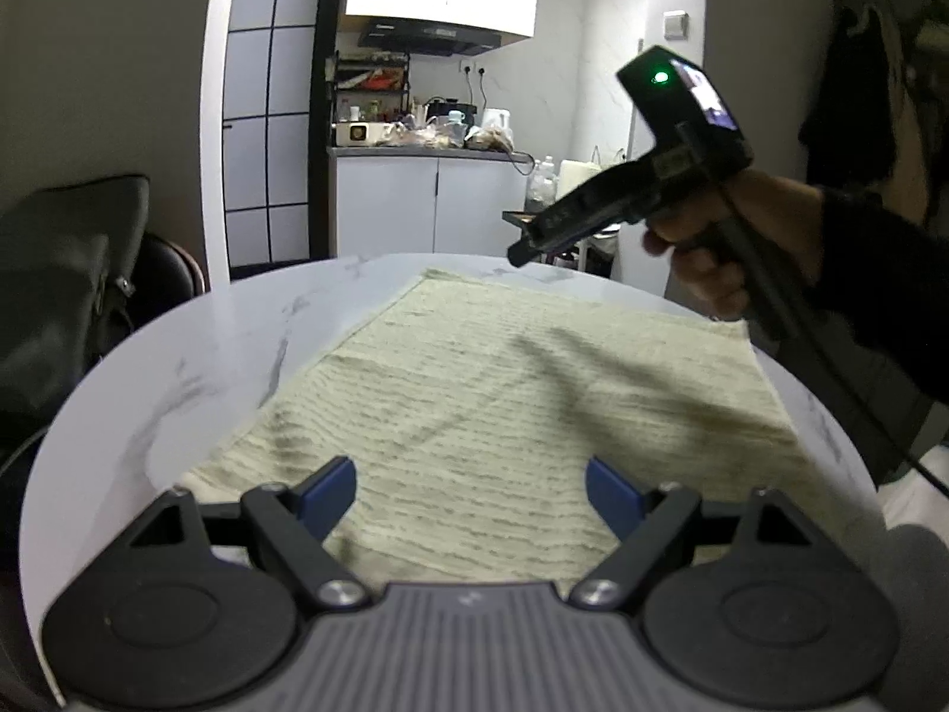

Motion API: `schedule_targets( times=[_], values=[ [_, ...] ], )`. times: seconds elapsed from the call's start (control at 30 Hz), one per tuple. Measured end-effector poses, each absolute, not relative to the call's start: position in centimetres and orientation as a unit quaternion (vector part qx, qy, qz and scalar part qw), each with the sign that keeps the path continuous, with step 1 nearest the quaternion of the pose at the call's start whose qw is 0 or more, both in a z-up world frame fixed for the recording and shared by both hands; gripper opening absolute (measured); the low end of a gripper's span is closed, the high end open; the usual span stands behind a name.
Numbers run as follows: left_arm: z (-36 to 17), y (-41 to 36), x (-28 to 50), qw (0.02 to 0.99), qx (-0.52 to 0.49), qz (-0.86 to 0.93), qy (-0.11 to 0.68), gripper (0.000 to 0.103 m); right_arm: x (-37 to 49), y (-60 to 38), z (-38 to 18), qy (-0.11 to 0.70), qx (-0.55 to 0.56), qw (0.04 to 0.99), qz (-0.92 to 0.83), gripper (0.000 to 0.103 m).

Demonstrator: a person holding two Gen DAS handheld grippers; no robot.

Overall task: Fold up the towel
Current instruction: 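Move both grippers to the corners of one towel edge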

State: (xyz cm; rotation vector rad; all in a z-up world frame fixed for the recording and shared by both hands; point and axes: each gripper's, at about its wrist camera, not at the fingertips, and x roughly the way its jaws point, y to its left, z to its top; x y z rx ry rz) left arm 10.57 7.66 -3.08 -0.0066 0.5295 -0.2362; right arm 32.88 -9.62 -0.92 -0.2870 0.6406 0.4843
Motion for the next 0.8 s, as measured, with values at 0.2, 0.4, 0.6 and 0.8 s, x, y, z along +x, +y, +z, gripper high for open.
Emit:
schedule_targets(
  times=[0.2,0.4,0.6,0.8],
  values=[
    [-2.3,7.4,10.1,0.961,-0.017,-0.111,0.254,0.087,28.8,-11.7,-1.0,0.306,-0.133,0.912,0.24,0.038],
    [-1.2,7.3,9.0,0.962,-0.055,-0.1,0.249,0.087,24.7,-14.0,-0.9,0.306,-0.127,0.909,0.251,0.038],
    [-0.9,7.1,8.5,0.966,-0.048,-0.075,0.243,0.087,20.2,-15.6,-0.2,0.3,-0.122,0.906,0.273,0.038],
    [-1.2,6.8,8.0,0.968,-0.035,-0.059,0.24,0.087,15.7,-16.6,0.0,0.293,-0.127,0.9,0.297,0.038]
  ],
)
